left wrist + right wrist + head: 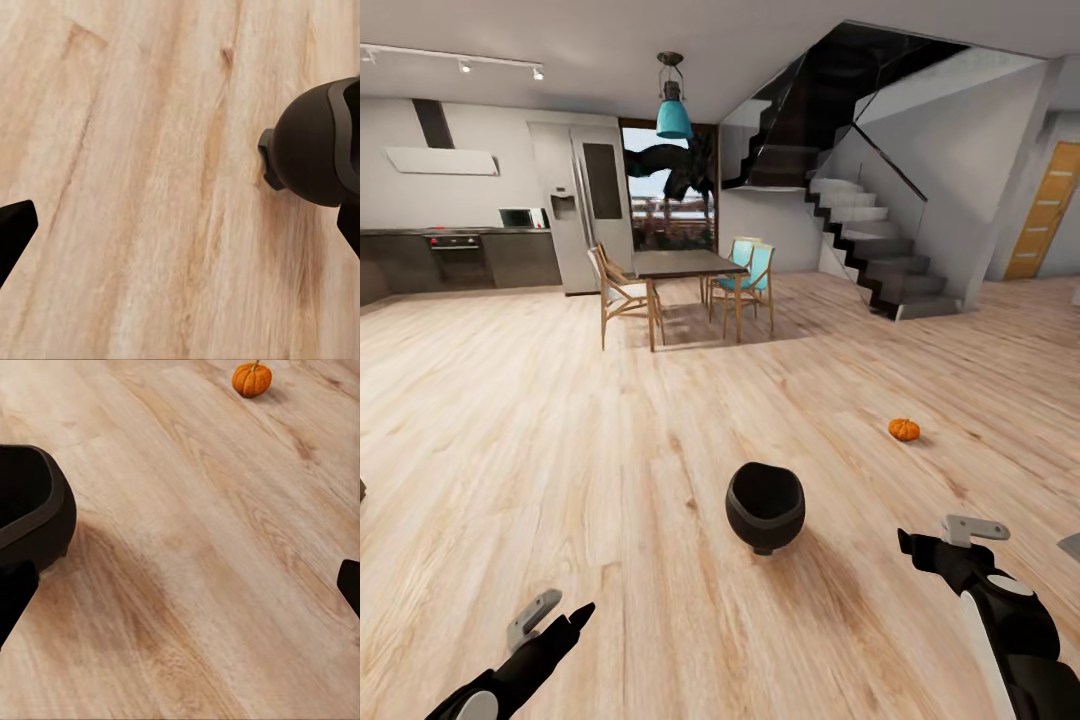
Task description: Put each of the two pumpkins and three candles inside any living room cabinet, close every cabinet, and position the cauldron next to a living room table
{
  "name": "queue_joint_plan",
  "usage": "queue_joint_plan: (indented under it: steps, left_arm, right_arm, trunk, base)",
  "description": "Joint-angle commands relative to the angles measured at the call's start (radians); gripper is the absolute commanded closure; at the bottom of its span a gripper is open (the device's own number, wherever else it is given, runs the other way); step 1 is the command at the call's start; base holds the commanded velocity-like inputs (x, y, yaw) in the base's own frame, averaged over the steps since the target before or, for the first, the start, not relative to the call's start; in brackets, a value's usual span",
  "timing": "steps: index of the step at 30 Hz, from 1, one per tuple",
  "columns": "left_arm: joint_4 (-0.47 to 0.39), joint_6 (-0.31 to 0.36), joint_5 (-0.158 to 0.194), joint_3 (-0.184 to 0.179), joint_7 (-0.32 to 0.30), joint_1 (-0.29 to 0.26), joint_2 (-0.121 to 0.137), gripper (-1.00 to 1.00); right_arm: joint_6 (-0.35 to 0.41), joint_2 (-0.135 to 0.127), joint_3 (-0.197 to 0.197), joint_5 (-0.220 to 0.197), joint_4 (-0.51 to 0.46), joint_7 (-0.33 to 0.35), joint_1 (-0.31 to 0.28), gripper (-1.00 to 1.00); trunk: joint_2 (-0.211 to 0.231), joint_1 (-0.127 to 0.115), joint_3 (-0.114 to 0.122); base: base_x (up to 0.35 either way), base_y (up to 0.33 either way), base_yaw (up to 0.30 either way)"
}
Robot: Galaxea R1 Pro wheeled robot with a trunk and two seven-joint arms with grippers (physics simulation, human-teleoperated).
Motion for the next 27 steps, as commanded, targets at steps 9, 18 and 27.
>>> queue_joint_plan:
  steps: [9,18,27]
  left_arm:
    - [0.007,-0.002,-0.002,-0.001,0.001,0.000,-0.001,-1.00]
    - [-0.040,0.006,-0.132,-0.048,0.135,-0.042,-0.044,-1.00]
    - [0.383,0.063,-0.150,-0.370,0.400,-0.477,-0.205,-1.00]
  right_arm:
    - [0.002,0.000,0.003,0.003,0.010,0.000,-0.001,-1.00]
    - [0.044,0.004,0.015,0.003,0.239,0.006,-0.106,-1.00]
    - [0.109,0.102,0.093,0.013,0.652,0.002,-0.315,-1.00]
  trunk:
    - [0.000,0.000,-0.011]
    - [0.000,0.000,-0.019]
    - [0.000,0.000,-0.019]
  base:
    - [0.345,-0.002,-0.071]
    - [0.347,0.000,-0.065]
    - [0.346,-0.059,-0.001]
